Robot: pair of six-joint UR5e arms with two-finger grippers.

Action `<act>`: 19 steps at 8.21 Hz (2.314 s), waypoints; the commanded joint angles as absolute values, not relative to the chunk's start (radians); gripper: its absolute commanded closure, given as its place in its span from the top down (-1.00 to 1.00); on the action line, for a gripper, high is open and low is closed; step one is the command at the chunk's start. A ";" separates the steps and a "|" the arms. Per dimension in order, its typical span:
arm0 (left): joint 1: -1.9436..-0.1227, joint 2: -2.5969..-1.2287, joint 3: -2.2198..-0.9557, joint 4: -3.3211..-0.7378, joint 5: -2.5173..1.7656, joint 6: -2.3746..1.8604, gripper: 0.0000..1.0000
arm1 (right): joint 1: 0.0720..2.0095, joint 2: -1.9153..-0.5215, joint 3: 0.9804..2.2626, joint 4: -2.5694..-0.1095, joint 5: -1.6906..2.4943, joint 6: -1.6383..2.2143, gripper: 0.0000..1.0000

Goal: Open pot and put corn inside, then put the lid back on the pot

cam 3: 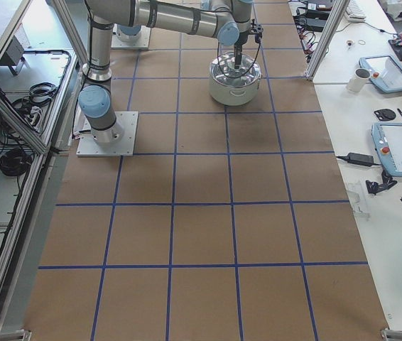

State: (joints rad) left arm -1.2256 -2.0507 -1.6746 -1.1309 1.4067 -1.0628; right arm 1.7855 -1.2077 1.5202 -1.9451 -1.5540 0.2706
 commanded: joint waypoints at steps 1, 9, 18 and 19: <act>-1.226 -2.080 -1.680 -1.123 1.404 -1.065 1.00 | 1.784 -1.207 1.520 -1.944 -1.555 0.247 0.08; -1.226 -2.010 -1.672 -1.211 1.405 -1.065 -1.00 | 1.763 -1.284 1.431 -1.810 -1.610 0.140 -0.71; -1.653 -1.801 -1.601 -0.943 1.356 -1.393 -1.00 | 1.405 -1.479 1.434 -1.562 -1.594 -0.391 -0.89; -1.687 -1.818 -1.601 -0.883 1.356 -1.394 -1.00 | 1.404 -1.479 1.437 -1.562 -1.594 -0.397 -0.92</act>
State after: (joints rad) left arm -1.5988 -1.7915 -1.6037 -1.0227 1.3595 -1.3660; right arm 1.4076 -1.4736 1.4336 -1.5655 -1.5959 -0.3792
